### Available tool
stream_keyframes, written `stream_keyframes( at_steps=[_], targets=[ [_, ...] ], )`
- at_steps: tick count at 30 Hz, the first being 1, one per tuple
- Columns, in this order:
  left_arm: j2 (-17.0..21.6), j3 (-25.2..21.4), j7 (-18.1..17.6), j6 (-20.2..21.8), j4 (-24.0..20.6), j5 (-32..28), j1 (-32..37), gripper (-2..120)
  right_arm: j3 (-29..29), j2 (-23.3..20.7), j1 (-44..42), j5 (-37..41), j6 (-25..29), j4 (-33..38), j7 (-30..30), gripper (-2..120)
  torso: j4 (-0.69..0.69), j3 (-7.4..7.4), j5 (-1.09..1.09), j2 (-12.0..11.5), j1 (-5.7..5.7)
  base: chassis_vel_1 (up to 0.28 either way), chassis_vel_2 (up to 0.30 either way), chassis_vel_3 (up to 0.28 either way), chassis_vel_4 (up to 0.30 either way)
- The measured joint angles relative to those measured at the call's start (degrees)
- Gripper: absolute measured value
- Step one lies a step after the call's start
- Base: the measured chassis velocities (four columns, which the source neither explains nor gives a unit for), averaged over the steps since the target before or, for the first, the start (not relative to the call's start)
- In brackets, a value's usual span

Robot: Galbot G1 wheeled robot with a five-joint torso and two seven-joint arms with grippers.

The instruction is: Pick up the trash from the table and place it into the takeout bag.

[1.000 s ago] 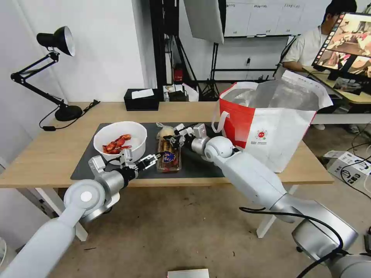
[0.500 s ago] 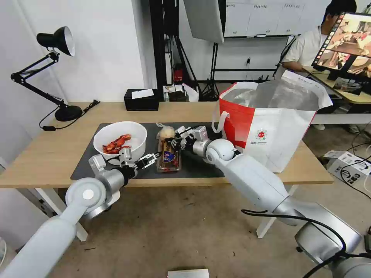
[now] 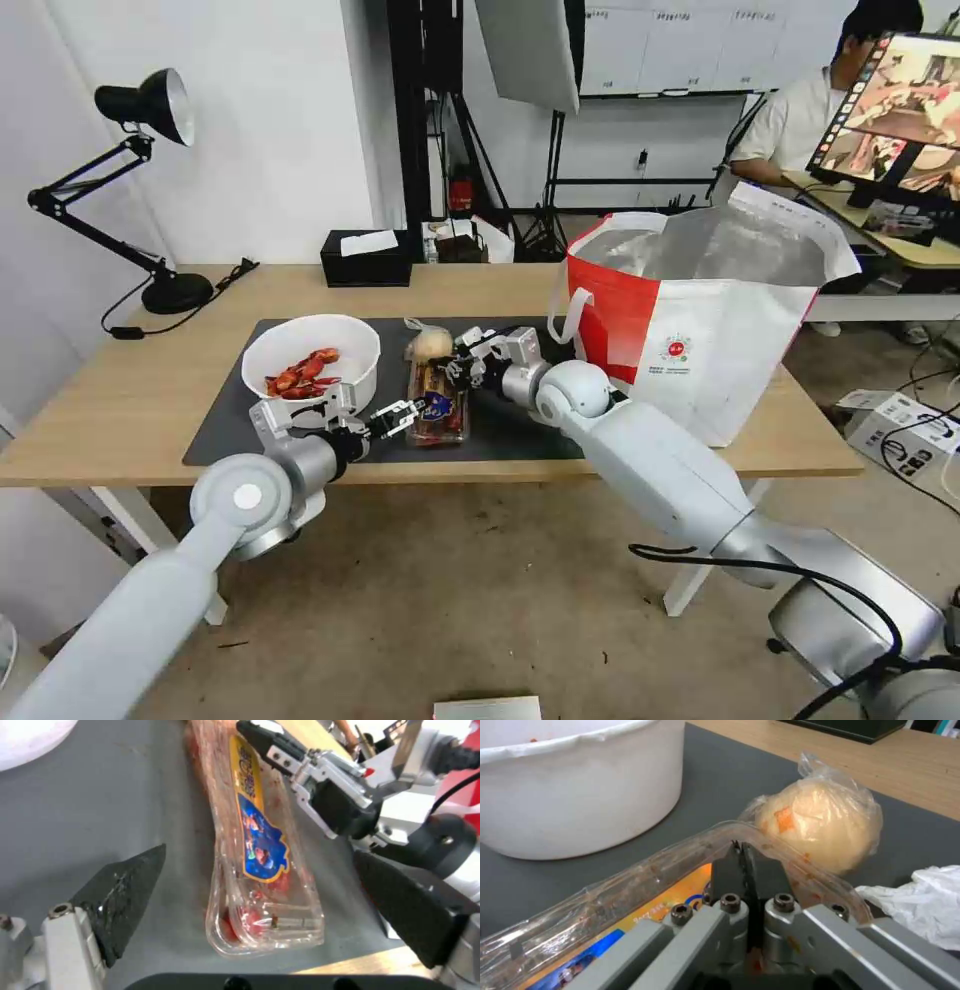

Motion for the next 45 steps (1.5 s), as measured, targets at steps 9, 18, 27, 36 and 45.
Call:
stream_keyframes(
  at_steps=[9, 18, 27, 36, 45],
  targets=[
    [-0.37, 0.99, -1.45, 2.88, 1.17, -2.20, -2.09, 100, 0.15, 0.28, -0.12, 0.00, 0.06, -0.21, 0.02, 0, 0.00, 0.00, 0.00, 0.00, 0.00, 0.000, 0.000, 0.000, 0.000],
    [-1.47, 1.53, -2.68, 4.22, 2.70, -4.91, -3.18, 100, 0.51, 0.38, -0.30, -0.07, 0.12, -0.26, 0.03, 0, 0.00, 0.00, 0.00, 0.00, 0.00, 0.000, 0.000, 0.000, 0.000],
    [-2.52, 2.19, -2.78, 4.04, 3.22, -5.17, -3.95, 100, 0.57, 0.15, -0.60, -0.09, 0.14, 0.12, 0.11, 0, 0.00, 0.00, 0.00, 0.00, 0.00, 0.000, 0.000, 0.000, 0.000],
    [-2.62, 2.32, -2.81, 3.29, 3.32, -5.41, -3.96, 89, 0.58, 0.07, -0.96, -0.13, 0.16, 0.53, 0.19, 0, 0.00, 0.00, 0.00, 0.00, 0.00, 0.000, 0.000, 0.000, 0.000],
    [-2.92, 3.12, -3.20, 2.15, 3.81, -5.39, -4.61, 54, 0.66, -0.07, -1.06, -0.13, 0.16, 1.00, 0.29, 0, 0.00, 0.00, -0.01, 0.00, 0.00, 0.000, 0.000, 0.000, 0.000]
  ],
)
